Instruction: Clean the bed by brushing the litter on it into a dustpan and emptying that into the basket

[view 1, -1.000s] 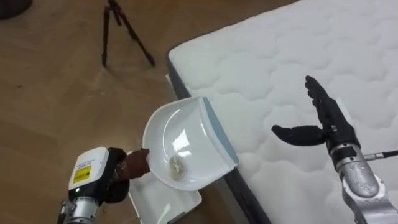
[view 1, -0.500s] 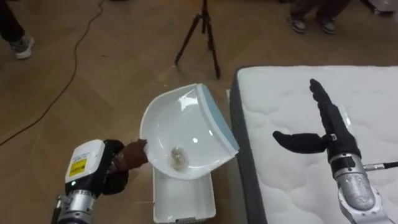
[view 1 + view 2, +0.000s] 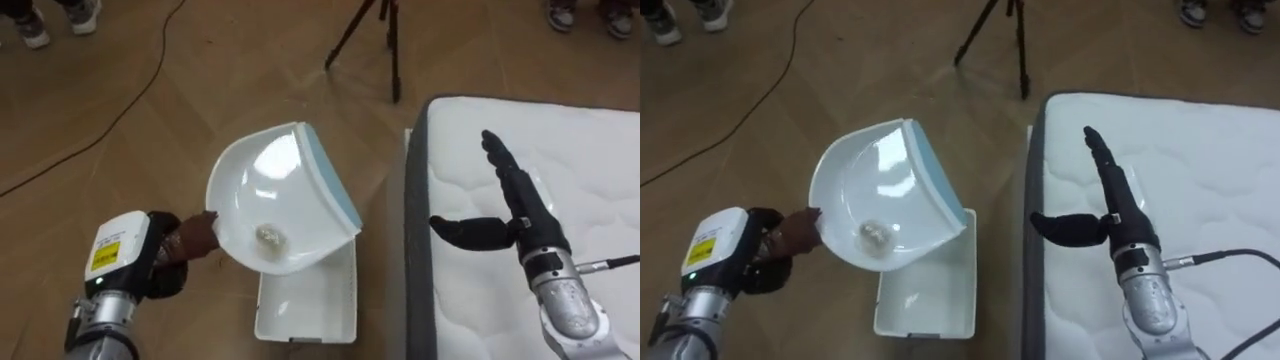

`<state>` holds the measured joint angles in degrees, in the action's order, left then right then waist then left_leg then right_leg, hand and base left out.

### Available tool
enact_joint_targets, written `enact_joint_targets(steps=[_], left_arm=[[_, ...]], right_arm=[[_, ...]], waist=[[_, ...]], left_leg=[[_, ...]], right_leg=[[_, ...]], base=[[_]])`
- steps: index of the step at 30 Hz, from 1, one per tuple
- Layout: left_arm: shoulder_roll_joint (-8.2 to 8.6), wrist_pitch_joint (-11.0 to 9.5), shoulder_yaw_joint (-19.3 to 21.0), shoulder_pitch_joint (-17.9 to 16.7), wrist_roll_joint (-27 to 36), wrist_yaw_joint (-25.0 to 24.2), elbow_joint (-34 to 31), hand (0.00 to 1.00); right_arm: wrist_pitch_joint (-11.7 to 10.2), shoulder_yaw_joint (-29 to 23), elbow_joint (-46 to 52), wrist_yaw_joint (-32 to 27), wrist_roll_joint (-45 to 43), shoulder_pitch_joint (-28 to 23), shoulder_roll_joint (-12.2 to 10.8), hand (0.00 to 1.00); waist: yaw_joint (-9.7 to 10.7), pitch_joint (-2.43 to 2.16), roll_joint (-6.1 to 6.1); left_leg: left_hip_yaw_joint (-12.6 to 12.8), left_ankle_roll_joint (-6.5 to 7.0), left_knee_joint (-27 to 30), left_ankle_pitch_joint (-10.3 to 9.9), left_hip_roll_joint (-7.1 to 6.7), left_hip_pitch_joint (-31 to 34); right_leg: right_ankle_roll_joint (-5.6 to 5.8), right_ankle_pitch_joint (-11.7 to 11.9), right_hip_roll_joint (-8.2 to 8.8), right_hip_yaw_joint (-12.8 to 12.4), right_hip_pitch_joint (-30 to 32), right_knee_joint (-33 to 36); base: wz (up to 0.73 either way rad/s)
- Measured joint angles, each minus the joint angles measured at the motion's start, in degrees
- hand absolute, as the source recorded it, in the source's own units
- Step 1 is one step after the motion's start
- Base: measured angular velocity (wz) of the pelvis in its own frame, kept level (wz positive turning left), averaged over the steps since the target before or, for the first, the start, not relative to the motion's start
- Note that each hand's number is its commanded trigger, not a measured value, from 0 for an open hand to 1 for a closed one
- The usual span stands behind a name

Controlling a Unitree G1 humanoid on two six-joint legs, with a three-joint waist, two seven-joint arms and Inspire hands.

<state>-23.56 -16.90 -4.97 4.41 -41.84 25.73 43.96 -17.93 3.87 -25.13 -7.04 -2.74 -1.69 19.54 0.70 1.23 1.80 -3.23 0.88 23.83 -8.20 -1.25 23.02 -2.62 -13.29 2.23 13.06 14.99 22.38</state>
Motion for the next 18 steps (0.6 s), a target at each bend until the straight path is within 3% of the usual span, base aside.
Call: enact_joint_targets(steps=[3, 5, 6, 8, 12, 14, 18], left_arm=[[-3.59, 1.2, -0.9, 1.5, 2.1, -1.2, 1.6, 1.00], [-6.81, 2.3, -1.8, 4.2, 2.2, -3.0, 2.4, 1.00], [-7.51, 2.6, -1.9, 5.1, 2.1, -3.5, 2.8, 1.00], [-9.64, 3.3, -2.1, 8.1, 1.6, -4.2, 4.1, 1.00], [-11.90, 4.5, -3.3, 10.4, 1.3, -4.3, 4.2, 1.00], [-14.22, 6.0, -5.5, 11.8, 1.1, -6.1, 3.8, 1.00], [-15.37, 8.6, -7.4, 12.0, -1.7, -9.1, 3.7, 1.00]], right_arm=[[0.5, 0.1, -0.1, 0.9, 0.1, 0.2, 0.0, 0.00], [0.9, 0.0, -1.7, 1.1, 0.0, 1.0, 0.0, 0.00], [1.2, 0.0, -2.2, 1.2, 0.0, 1.5, 0.0, 0.00], [1.8, 0.0, -3.0, 1.6, 0.0, 2.9, 0.8, 0.00], [1.8, 0.1, -3.2, 1.5, 0.0, 2.8, 1.5, 0.00], [2.8, 1.4, -3.2, 1.4, 0.0, 3.0, 1.8, 0.00], [4.5, 2.8, -3.7, 1.5, 0.0, 2.3, 1.8, 0.00]], waist=[[1.1, 0.45, -0.81], [2.1, 0.99, -1.82], [2.1, 1.04, -1.98], [2.3, 1.69, -3.50], [2.6, 1.61, -5.69], [3.2, 1.45, -6.33], [4.9, 1.37, -7.20]], left_leg=[[0.0, 0.04, 0.5, 0.0, 0.23, 1.6], [0.2, 0.14, 1.0, 0.1, 0.36, 3.7], [0.2, 0.14, 1.2, 0.1, 0.42, 4.3], [0.4, 0.27, 2.0, 0.1, 0.42, 6.1], [2.7, 1.11, 1.5, 0.6, 0.45, 7.3], [5.1, 1.77, 1.3, 1.0, 0.26, 8.5], [5.2, 2.16, 1.3, 1.3, -0.59, 9.2]], right_leg=[[0.03, -0.1, 0.13, 0.4, 1.2, 0.0], [0.05, -0.1, 0.16, 1.1, 2.6, 0.2], [0.05, -0.1, 0.17, 1.1, 3.2, 0.4], [0.08, -0.1, 0.32, 1.2, 4.9, 1.4], [0.37, -0.4, 1.09, 1.3, 6.5, 2.1], [0.58, -1.5, 2.31, 1.1, 8.9, 4.8], [0.91, -2.5, 3.41, 1.5, 10.0, 6.3]], base=[[0.15], [0.24], [0.08], [0.05], [0.04], [0.04], [0.12]])
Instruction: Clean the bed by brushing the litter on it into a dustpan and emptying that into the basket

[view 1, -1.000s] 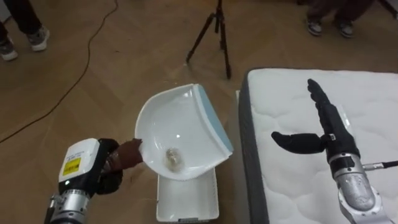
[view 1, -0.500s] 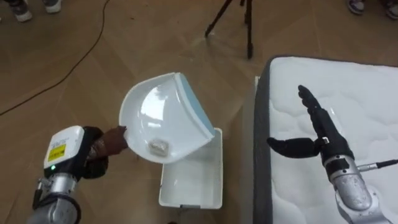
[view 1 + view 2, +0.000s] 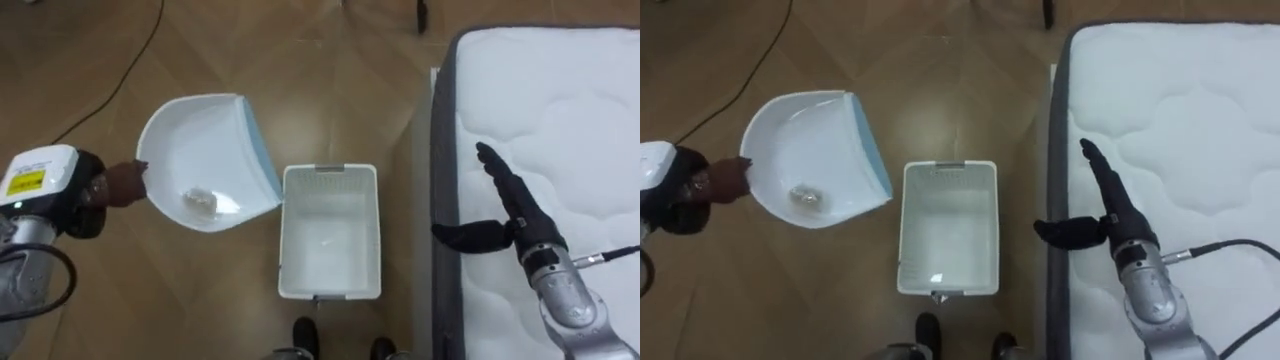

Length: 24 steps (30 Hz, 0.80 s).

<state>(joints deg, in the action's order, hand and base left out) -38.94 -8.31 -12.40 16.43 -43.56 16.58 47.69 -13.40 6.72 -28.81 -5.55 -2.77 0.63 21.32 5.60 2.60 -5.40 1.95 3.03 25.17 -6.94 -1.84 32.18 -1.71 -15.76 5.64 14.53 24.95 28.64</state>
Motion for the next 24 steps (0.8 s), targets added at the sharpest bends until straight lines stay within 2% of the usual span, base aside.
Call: enact_joint_targets(steps=[1, 3, 5, 8, 10, 15, 17, 18, 20, 24], left_arm=[[-0.33, 1.0, -1.3, 0.1, -0.4, -0.9, -0.3, 1.00], [-0.41, 1.9, -2.6, 0.2, -2.3, -2.0, -0.6, 1.00], [-0.80, 2.6, -3.6, 0.4, -5.4, -3.5, -1.2, 1.00], [-0.83, 3.6, -4.5, 0.7, -6.8, -4.7, -1.5, 1.00], [-1.18, 4.4, -5.9, 1.1, -7.4, -6.1, -1.7, 1.00], [-1.60, 5.8, -7.2, 1.3, -9.9, -9.2, -1.7, 1.00], [-2.79, 6.2, -8.2, 2.1, -10.8, -10.9, -2.0, 1.00], [-2.81, 6.4, -8.3, 2.2, -11.2, -11.3, -2.0, 1.00], [-3.05, 7.2, -8.9, 2.5, -11.2, -12.3, -2.1, 1.00], [-3.94, 8.2, -9.8, 3.1, -11.2, -13.4, -2.6, 1.00]], right_arm=[[0.7, 0.4, 0.0, 0.0, 0.1, 0.0, 0.1, 0.00], [1.7, 1.2, -0.2, -0.1, 0.0, 0.0, 0.2, 0.00], [2.4, 2.5, -0.2, -0.2, 0.0, -0.1, 0.3, 0.00], [2.9, 4.0, -0.2, -0.6, 0.0, -0.5, 0.7, 0.00], [3.0, 4.9, 0.3, -1.3, 0.0, -0.7, 1.1, 0.00], [3.0, 5.6, 0.5, -1.9, -0.3, -0.7, 1.4, 0.00], [3.0, 5.6, 0.8, -2.4, -1.8, -0.7, 1.5, 0.00], [3.0, 5.6, 0.9, -2.7, -2.1, -0.7, 1.5, 0.00], [3.0, 5.9, 1.4, -4.0, -2.0, -0.7, 1.5, 0.00], [2.7, 6.1, 2.0, -5.1, -2.0, -0.9, 1.6, 0.00]], waist=[[0.6, 0.03, -0.69], [0.8, -0.04, -1.17], [0.7, -0.04, -1.26], [0.9, -0.05, -1.37], [0.9, -0.08, -1.42], [1.0, -0.13, -1.50], [1.3, -0.20, -2.19], [1.5, -0.23, -2.53], [2.0, -0.22, -3.95], [2.3, -0.39, -4.34]], left_leg=[[0.3, 0.25, 0.1, 0.2, 0.00, 0.5], [0.7, 0.46, 0.1, 0.3, -0.06, 1.1], [1.2, 0.72, 0.2, 0.4, -0.48, 1.8], [1.4, 0.94, 0.4, 0.6, -1.04, 2.5], [2.4, 1.20, 0.6, 0.7, -1.01, 3.3], [2.8, 1.30, 1.3, 0.8, -1.02, 4.7], [2.5, 1.30, 2.1, 0.8, -1.01, 5.9], [2.6, 1.32, 2.2, 0.8, -1.00, 6.1], [2.8, 1.51, 2.2, 0.9, -1.15, 6.2], [3.4, 1.60, 2.1, 1.1, -1.83, 6.1]], right_leg=[[0.09, 0.0, 0.21, 0.5, 0.2, 0.0], [0.17, -0.1, 0.44, 0.3, 0.9, 0.4], [0.39, -0.6, 1.24, -0.4, 2.8, 2.4], [0.56, -1.2, 2.08, -0.5, 4.2, 4.3], [0.58, -1.6, 2.43, -0.7, 5.3, 5.2], [0.59, -1.9, 2.52, -1.4, 7.0, 6.4], [0.56, -2.0, 2.45, -1.3, 8.1, 7.1], [0.56, -2.0, 2.40, -1.3, 8.2, 7.2], [0.69, -2.1, 2.36, -1.3, 8.4, 7.7], [0.60, -3.2, 3.41, -2.1, 9.5, 9.6]], base=[[0.17], [0.02], [-0.04], [0.05], [0.02], [-0.01], [0.07], [0.09], [0.03], [0.02]])
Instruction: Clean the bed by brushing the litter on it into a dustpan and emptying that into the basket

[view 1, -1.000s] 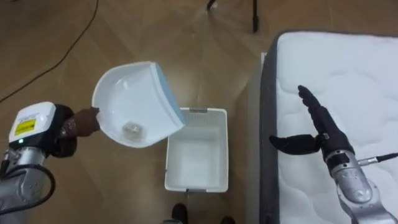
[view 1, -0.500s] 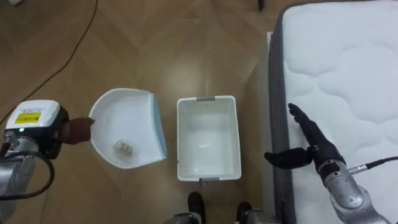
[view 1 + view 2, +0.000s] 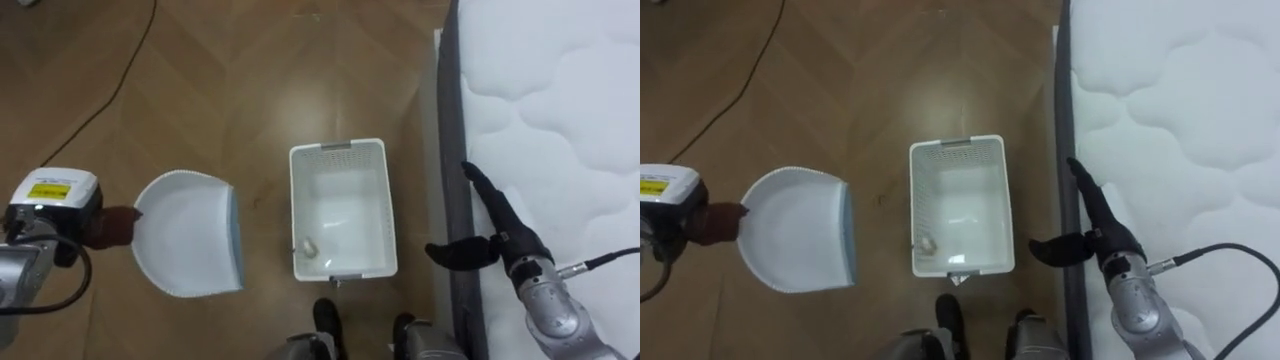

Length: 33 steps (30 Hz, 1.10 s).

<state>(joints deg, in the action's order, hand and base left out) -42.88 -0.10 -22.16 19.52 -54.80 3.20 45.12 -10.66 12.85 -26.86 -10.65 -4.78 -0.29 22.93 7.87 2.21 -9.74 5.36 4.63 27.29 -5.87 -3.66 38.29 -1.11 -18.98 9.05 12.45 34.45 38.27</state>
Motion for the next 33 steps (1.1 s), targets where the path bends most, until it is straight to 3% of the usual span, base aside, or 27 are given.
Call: enact_joint_targets(steps=[13, 21, 26, 27, 29, 33], left_arm=[[-0.20, 0.2, -0.1, 1.5, -1.1, -1.3, -1.2, 1.00], [-0.99, -0.7, -0.1, 3.0, 1.4, 4.2, 0.0, 1.00], [-1.14, -2.9, 0.0, 3.0, 6.4, 8.3, 1.1, 1.00], [-1.14, -4.0, 0.1, 2.8, 7.3, 9.4, 1.1, 1.00], [-1.14, -5.4, 0.3, 1.8, 9.7, 10.8, 1.1, 1.00], [-1.08, -8.9, 4.9, -1.8, 15.7, 11.3, -2.5, 1.00]], right_arm=[[-0.9, 1.7, 0.8, -2.6, 0.1, -1.2, 0.5, 0.00], [-2.2, 2.2, 0.8, -3.7, 3.0, -2.5, 0.6, 0.00], [-3.3, 2.2, 0.4, -3.5, 7.3, -2.9, 0.6, 0.00], [-3.7, 2.1, -0.3, -3.4, 7.2, -3.0, 0.4, 0.00], [-3.9, 2.1, -0.5, -3.3, 7.3, -3.4, 0.4, 0.00], [-4.8, 1.1, -0.7, -2.4, 6.7, -5.0, 0.4, 0.00]], waist=[[-0.2, 0.09, -0.32], [-0.3, 0.14, -1.01], [-0.4, 0.19, -0.96], [-0.5, 0.48, -0.55], [-0.9, 0.73, -0.09], [-3.4, 0.53, 1.10]], left_leg=[[0.6, -0.33, 0.0, 0.2, 0.21, 0.1], [0.7, -0.33, -0.1, 0.2, 0.75, -0.8], [0.9, -0.39, -0.1, 0.1, 0.95, -1.6], [0.9, -0.42, -0.4, 0.1, 0.95, -2.4], [1.2, -0.66, -0.9, -0.1, 1.10, -3.9], [2.8, -1.04, -0.7, -1.5, 2.28, -5.8]], right_leg=[[-0.46, -0.6, 0.01, 0.3, 0.2, 0.4], [-0.52, -0.5, -0.29, 0.6, -1.3, -0.6], [-0.82, -0.7, -0.13, 1.2, -2.3, -0.7], [-0.85, -0.7, -0.15, 1.0, -3.1, -0.8], [-0.84, -0.7, -0.47, 0.4, -4.1, -1.4], [-0.65, -0.1, -2.32, -3.2, -4.5, -2.7]], base=[[0.02], [0.03], [0.02], [-0.04], [-0.17], [-0.49]])
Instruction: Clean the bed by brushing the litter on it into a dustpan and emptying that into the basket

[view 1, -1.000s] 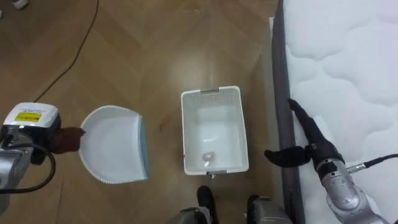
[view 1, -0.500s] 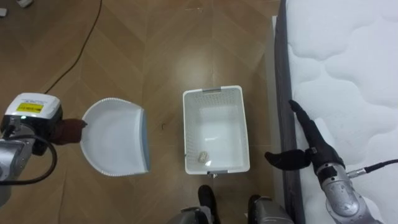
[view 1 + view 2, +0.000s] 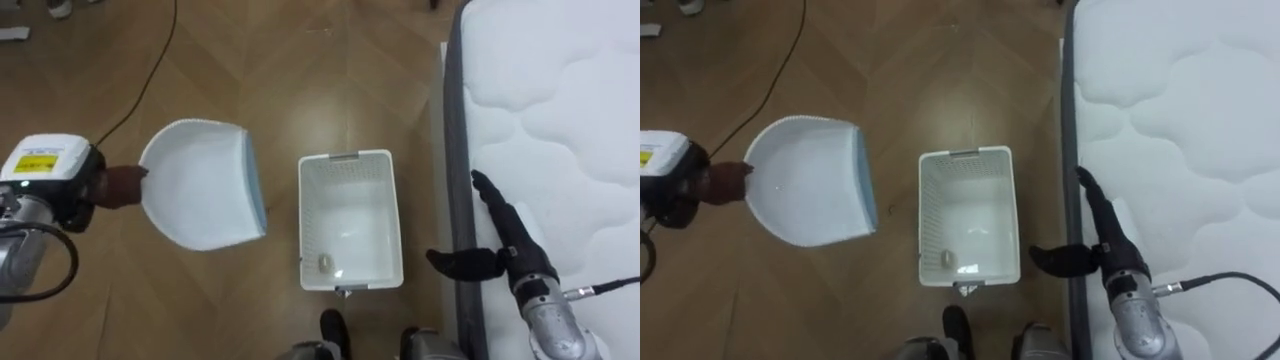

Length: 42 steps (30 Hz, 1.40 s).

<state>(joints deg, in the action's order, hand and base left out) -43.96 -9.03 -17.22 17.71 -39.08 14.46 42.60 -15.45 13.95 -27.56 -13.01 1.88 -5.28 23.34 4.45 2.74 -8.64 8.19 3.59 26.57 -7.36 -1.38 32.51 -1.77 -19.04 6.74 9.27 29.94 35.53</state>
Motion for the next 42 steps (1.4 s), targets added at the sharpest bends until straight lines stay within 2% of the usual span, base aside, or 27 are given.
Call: enact_joint_targets(steps=[2, 4, 9, 11, 14, 15, 16, 17, 18, 19, 20, 21, 22, 23, 24, 25, 26, 27, 28, 29, 30, 32, 33, 35, 38, 40, 42], left_arm=[[0.41, -1.6, 5.2, -4.9, 4.2, 0.8, -3.6, 1.00], [1.51, -3.2, 8.7, -8.9, 6.5, 1.5, -6.3, 1.00], [8.30, -4.3, 12.6, -16.2, 11.6, 1.6, -13.2, 1.00], [10.85, -5.2, 12.6, -18.1, 12.7, 1.6, -16.9, 1.00], [13.37, -5.6, 12.6, -19.9, 14.6, 1.5, -19.5, 1.00], [14.65, -5.7, 12.6, -20.5, 15.4, 1.2, -20.6, 1.00], [15.54, -5.7, 12.6, -21.4, 16.0, 1.2, -21.4, 1.00], [15.98, -5.9, 12.6, -22.1, 16.1, 1.2, -21.8, 1.00], [16.09, -6.0, 12.6, -22.5, 16.5, 1.2, -22.0, 1.00], [16.54, -6.0, 12.6, -23.0, 17.9, 1.2, -22.0, 1.00], [17.23, -6.0, 12.6, -23.2, 19.9, 1.2, -21.9, 1.00], [17.61, -6.1, 12.6, -22.9, 20.9, 1.3, -21.7, 1.00], [18.32, -6.2, 12.7, -22.3, 22.4, 1.4, -21.3, 1.00], [18.55, -6.3, 12.7, -22.1, 22.9, 1.4, -21.0, 1.00], [19.12, -6.5, 12.7, -21.5, 23.4, 1.4, -20.4, 1.00], [20.41, -6.8, 12.7, -21.2, 23.6, 1.4, -20.4, 1.00], [21.52, -7.5, 12.7, -21.5, 24.6, 1.8, -20.4, 1.00], [22.11, -7.7, 12.8, -21.6, 25.1, 1.9, -20.4, 1.00], [23.33, -7.7, 13.0, -21.8, 26.0, 2.5, -20.3, 1.00], [24.24, -7.7, 13.1, -21.9, 27.2, 2.9, -20.2, 1.00], [24.63, -7.7, 13.2, -21.8, 27.3, 2.9, -20.1, 1.00], [26.59, -7.7, 13.4, -21.7, 27.3, 2.9, -19.2, 1.00], [26.99, -7.7, 13.4, -21.7, 27.2, 2.9, -18.7, 1.00], [28.23, -7.7, 12.9, -21.8, 27.2, 2.9, -17.2, 1.00], [28.98, -7.7, 11.7, -22.3, 27.4, 2.8, -16.7, 1.00], [29.42, -7.6, 10.8, -22.9, 27.8, 2.8, -16.7, 1.00], [29.69, -7.7, 10.1, -23.7, 28.5, 2.5, -16.7, 1.00]], right_arm=[[-0.1, 0.0, 0.2, 0.5, 0.2, -0.8, 0.1, 0.00], [-0.1, -0.4, -0.2, 0.6, 0.5, -1.5, 0.5, 0.00], [0.0, -4.1, -1.4, 0.4, 0.2, -5.6, -0.1, 0.00], [0.0, -6.5, -1.3, -0.3, 0.1, -7.3, -1.3, 0.00], [0.0, -7.8, -1.0, -0.5, -0.1, -7.7, -1.3, 0.00], [0.0, -8.6, -1.1, -0.6, -0.1, -8.1, -1.3, 0.00], [0.0, -8.9, -1.0, -0.6, 0.0, -8.4, -1.3, 0.00], [0.0, -8.9, -0.8, -0.6, -0.1, -8.7, -1.3, 0.00], [0.0, -8.9, -0.4, -0.5, 0.0, -8.8, -1.3, 0.00], [-0.1, -8.8, 0.4, -0.6, 0.1, -8.5, -1.4, 0.00], [-0.1, -8.5, 0.5, -0.6, 0.3, -8.2, -1.6, 0.00], [-0.1, -8.4, 0.3, -0.6, 0.3, -8.0, -1.8, 0.00], [-0.1, -8.3, -1.1, -0.5, 0.2, -7.0, -2.7, 0.00], [0.0, -8.3, -2.0, -0.5, 0.2, -6.5, -3.2, 0.00], [0.0, -8.3, -3.2, -0.6, 0.4, -6.5, -4.2, 0.00], [0.0, -8.6, -3.7, -0.7, 0.5, -7.8, -4.8, 0.00], [0.0, -8.4, -4.5, -0.7, 0.6, -8.0, -4.9, 0.00], [0.0, -8.4, -4.9, -0.8, 0.5, -7.7, -5.1, 0.00], [-0.4, -8.2, -5.7, -0.9, 0.5, -6.7, -5.5, 0.00], [-1.8, -7.3, -7.4, -1.3, 0.9, -5.3, -6.0, 0.00], [-2.2, -6.8, -8.0, -1.3, 1.4, -4.5, -6.2, 0.00], [-2.7, -5.6, -8.1, -1.2, 2.2, -3.1, -7.0, 0.00], [-2.8, -5.6, -8.1, -1.2, 2.2, -2.9, -7.5, 0.00], [-2.9, -5.6, -8.0, -1.2, 1.8, -3.1, -9.3, 0.00], [-3.0, -5.7, -8.0, -0.8, 2.2, -3.2, -9.8, 0.00], [-3.0, -5.8, -8.0, -0.4, 2.4, -3.7, -9.8, 0.00], [-3.1, -5.9, -8.0, 0.5, 2.4, -3.8, -9.8, 0.00]], waist=[[-1.8, -0.36, 2.10], [-2.1, -0.61, 2.96], [-2.7, -1.72, 4.84], [-2.0, -1.91, 5.15], [-1.9, -2.01, 5.37], [-1.9, -2.03, 6.01], [-2.4, -2.14, 6.62], [-3.5, -2.19, 7.23], [-3.7, -2.21, 7.40], [-3.9, -2.14, 7.65], [-4.3, -2.25, 7.85], [-4.7, -2.29, 7.97], [-5.4, -2.26, 8.10], [-5.6, -2.24, 8.07], [-5.1, -2.16, 7.81], [-4.9, -2.16, 7.84], [-5.8, -2.10, 8.09], [-6.5, -2.16, 8.39], [-7.7, -2.03, 8.94], [-8.1, -1.86, 9.47], [-8.1, -1.59, 9.82], [-8.1, -1.50, 10.03], [-7.8, -1.50, 10.02], [-4.9, -1.59, 10.30], [-2.9, -1.65, 10.53], [-2.3, -1.79, 10.70], [-2.2, -1.89, 10.54]], left_leg=[[-0.7, -0.72, -1.4, -0.5, -0.30, -2.7], [-2.3, -1.01, -2.2, -0.7, -0.24, -4.7], [-2.9, -1.96, -3.3, -1.7, 0.07, -11.7], [-3.0, -1.90, -3.9, -2.7, 0.11, -15.1], [-2.3, -1.89, -4.1, -4.9, 0.79, -17.8], [-0.1, -1.81, -4.3, -5.6, 1.24, -19.3], [2.8, -1.74, -4.5, -6.4, 2.10, -21.1], [6.5, -1.72, -5.2, -7.0, 3.22, -23.0], [8.0, -1.72, -5.4, -7.4, 3.96, -23.8], [10.4, -1.63, -5.1, -8.1, 4.69, -24.9], [11.9, -1.38, -4.9, -8.5, 4.94, -25.3], [12.1, -1.30, -5.0, -8.6, 5.05, -25.4], [12.1, -1.18, -5.2, -8.6, 5.81, -25.2], [12.7, -1.07, -5.4, -8.7, 6.29, -25.1], [17.7, -0.89, -5.4, -9.0, 8.27, -25.8], [22.2, -1.05, -6.0, -8.9, 9.24, -26.9], [27.5, -1.34, -7.1, -8.7, 9.73, -28.4], [29.9, -1.35, -7.4, -8.7, 9.78, -29.1], [33.7, -1.44, -7.5, -8.9, 9.85, -30.0], [35.4, -1.59, -6.6, -9.0, 9.92, -30.1], [35.0, -1.63, -6.0, -9.0, 9.95, -29.9], [29.0, -1.93, -4.7, -8.8, 9.81, -28.1], [27.7, -2.04, -4.5, -8.8, 9.78, -27.9], [27.3, -2.71, -4.5, -8.7, 10.31, -28.1], [28.0, -3.14, -2.8, -9.0, 11.77, -27.9], [29.2, -3.30, -2.7, -9.0, 12.19, -28.9], [28.8, -3.69, -1.6, -9.1, 12.74, -29.4]], right_leg=[[-0.07, 0.7, -0.77, -3.4, -1.1, -0.9], [0.11, 1.6, -1.74, -5.1, -3.2, -3.2], [1.05, 3.4, -3.68, -9.3, -10.2, -8.3], [1.48, 4.2, -4.44, -11.0, -13.2, -10.6], [1.81, 4.5, -5.26, -12.8, -14.1, -10.5], [2.04, 4.7, -5.14, -12.5, -14.0, -9.7], [1.97, 5.4, -4.88, -10.6, -14.0, -9.5], [1.24, 6.9, -4.28, -6.6, -13.7, -9.7], [0.67, 7.6, -3.75, -3.4, -13.6, -9.9], [-0.61, 9.1, -2.80, 2.1, -13.4, -10.3], [-1.94, 11.2, -2.75, 5.8, -13.3, -11.8], [-2.67, 12.6, -2.96, 7.4, -13.3, -13.0], [-3.64, 15.8, -4.23, 9.1, -13.4, -16.0], [-3.12, 17.4, -5.03, 9.2, -13.5, -17.6], [-0.54, 16.7, -4.88, 11.5, -13.5, -15.7], [0.29, 12.9, -2.62, 14.0, -13.9, -9.1], [0.52, 9.7, 0.12, 15.1, -15.3, -2.9], [0.89, 8.3, 1.23, 15.1, -16.3, -1.0], [2.19, 6.0, 3.37, 15.1, -18.9, 0.1], [3.31, 4.7, 4.39, 15.2, -20.4, -2.0], [3.11, 4.4, 3.97, 15.2, -20.7, -3.9], [1.74, 4.4, 1.68, 13.8, -21.0, -9.4], [0.86, 4.7, 1.15, 13.4, -21.2, -10.5], [0.23, 5.2, 0.28, 12.8, -21.4, -11.6], [-0.50, 5.0, -0.54, 12.6, -21.0, -11.9], [-0.91, 5.0, -0.96, 11.6, -20.7, -11.7], [-1.38, 5.2, -2.03, 9.7, -20.8, -11.9]], base=[[-0.86], [-0.65], [-0.54], [-0.52], [-0.74], [-1.14], [-1.69], [-1.67], [-1.88], [-1.93], [-2.00], [-2.05], [-1.66], [-1.79], [-1.39], [-1.61], [-1.37], [-1.71], [-1.68], [-1.57], [-1.33], [-1.19], [-0.80], [-0.28], [-0.21], [-0.30], [-0.58]])
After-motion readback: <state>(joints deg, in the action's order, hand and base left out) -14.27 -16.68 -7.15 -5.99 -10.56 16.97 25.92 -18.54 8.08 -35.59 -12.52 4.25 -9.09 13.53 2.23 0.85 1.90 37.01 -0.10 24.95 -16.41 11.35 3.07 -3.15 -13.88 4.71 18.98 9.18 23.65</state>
